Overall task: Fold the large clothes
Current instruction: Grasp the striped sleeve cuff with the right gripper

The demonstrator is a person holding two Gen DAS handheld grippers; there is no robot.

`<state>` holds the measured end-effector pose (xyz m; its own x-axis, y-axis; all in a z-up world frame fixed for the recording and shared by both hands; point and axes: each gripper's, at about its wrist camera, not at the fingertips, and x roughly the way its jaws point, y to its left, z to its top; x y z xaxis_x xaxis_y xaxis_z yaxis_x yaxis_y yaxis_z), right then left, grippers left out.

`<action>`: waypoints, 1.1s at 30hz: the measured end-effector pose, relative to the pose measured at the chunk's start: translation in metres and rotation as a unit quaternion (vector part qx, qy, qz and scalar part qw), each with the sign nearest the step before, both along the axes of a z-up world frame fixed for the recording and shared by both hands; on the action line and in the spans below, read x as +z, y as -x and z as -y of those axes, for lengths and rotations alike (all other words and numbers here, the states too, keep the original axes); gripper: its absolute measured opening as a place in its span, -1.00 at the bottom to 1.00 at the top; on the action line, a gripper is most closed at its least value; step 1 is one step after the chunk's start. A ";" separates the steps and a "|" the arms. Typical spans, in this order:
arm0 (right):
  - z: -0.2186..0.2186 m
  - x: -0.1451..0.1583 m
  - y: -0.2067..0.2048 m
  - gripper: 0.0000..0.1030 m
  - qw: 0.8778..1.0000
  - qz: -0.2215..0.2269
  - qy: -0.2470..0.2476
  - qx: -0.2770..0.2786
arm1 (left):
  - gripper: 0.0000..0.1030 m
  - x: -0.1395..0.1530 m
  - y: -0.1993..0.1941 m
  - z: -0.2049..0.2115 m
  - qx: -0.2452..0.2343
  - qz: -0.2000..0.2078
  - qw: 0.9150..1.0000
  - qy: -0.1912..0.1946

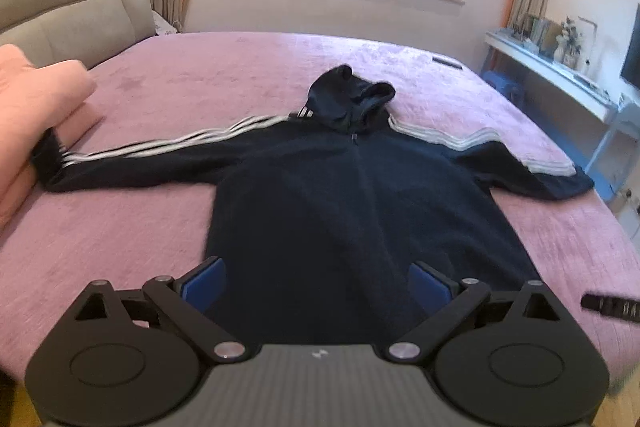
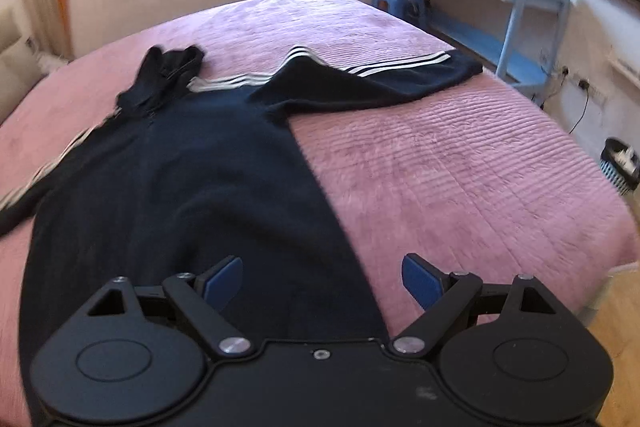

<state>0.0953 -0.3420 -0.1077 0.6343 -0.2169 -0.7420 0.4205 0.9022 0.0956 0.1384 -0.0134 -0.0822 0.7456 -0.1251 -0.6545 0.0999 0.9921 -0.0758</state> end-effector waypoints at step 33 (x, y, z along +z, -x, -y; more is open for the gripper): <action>0.465 -0.118 -0.279 0.96 0.957 0.018 -0.163 -0.241 | 0.96 -0.004 -0.273 0.183 0.022 -0.022 0.999 0.022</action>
<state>0.3743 -0.8071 -0.2255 0.5457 -0.2508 -0.7996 0.7710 0.5240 0.3619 0.4115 -0.1959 -0.0864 0.7210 -0.1224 -0.6820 0.0517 0.9910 -0.1232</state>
